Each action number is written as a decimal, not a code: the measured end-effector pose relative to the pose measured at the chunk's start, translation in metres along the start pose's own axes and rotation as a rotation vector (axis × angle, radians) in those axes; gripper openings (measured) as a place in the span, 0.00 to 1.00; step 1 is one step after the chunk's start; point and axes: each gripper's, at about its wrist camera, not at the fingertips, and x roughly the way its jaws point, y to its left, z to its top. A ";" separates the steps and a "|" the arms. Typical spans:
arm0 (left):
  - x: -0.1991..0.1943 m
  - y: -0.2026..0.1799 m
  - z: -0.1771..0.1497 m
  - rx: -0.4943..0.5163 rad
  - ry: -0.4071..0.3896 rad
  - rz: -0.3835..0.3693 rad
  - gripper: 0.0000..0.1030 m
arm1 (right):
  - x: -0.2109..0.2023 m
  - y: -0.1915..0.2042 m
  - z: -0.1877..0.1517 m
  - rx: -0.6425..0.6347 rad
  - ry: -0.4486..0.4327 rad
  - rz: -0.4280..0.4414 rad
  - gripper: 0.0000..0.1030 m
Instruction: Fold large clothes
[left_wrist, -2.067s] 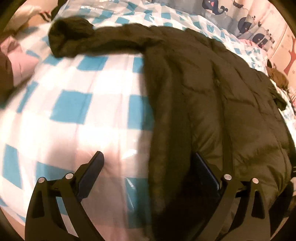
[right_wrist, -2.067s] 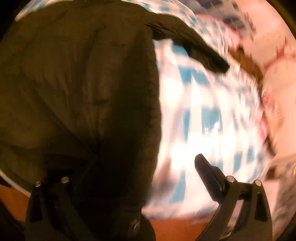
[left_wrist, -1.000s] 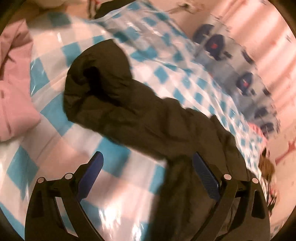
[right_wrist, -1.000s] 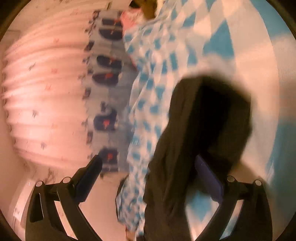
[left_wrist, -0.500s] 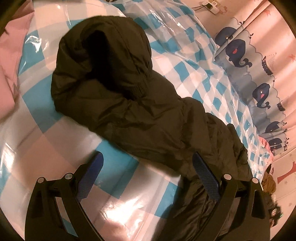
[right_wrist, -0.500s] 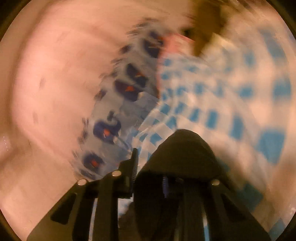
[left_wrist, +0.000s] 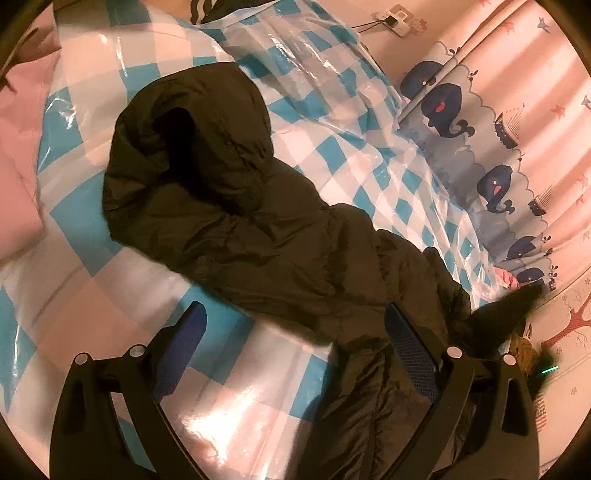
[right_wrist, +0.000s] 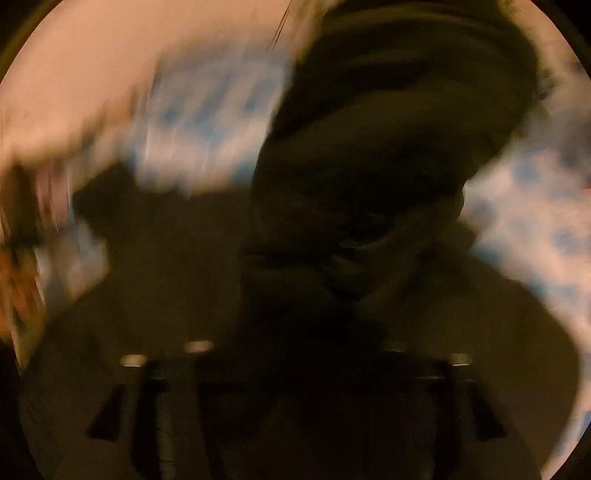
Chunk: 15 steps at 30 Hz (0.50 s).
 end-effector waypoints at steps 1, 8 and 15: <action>0.000 0.002 -0.001 0.003 0.005 0.000 0.90 | 0.024 0.011 -0.010 -0.036 0.069 -0.032 0.65; -0.003 -0.023 -0.006 0.115 0.002 -0.001 0.90 | -0.039 -0.016 -0.042 0.063 -0.044 0.148 0.84; -0.016 -0.093 -0.021 0.284 -0.037 -0.062 0.90 | -0.107 -0.151 -0.083 0.633 -0.352 0.161 0.91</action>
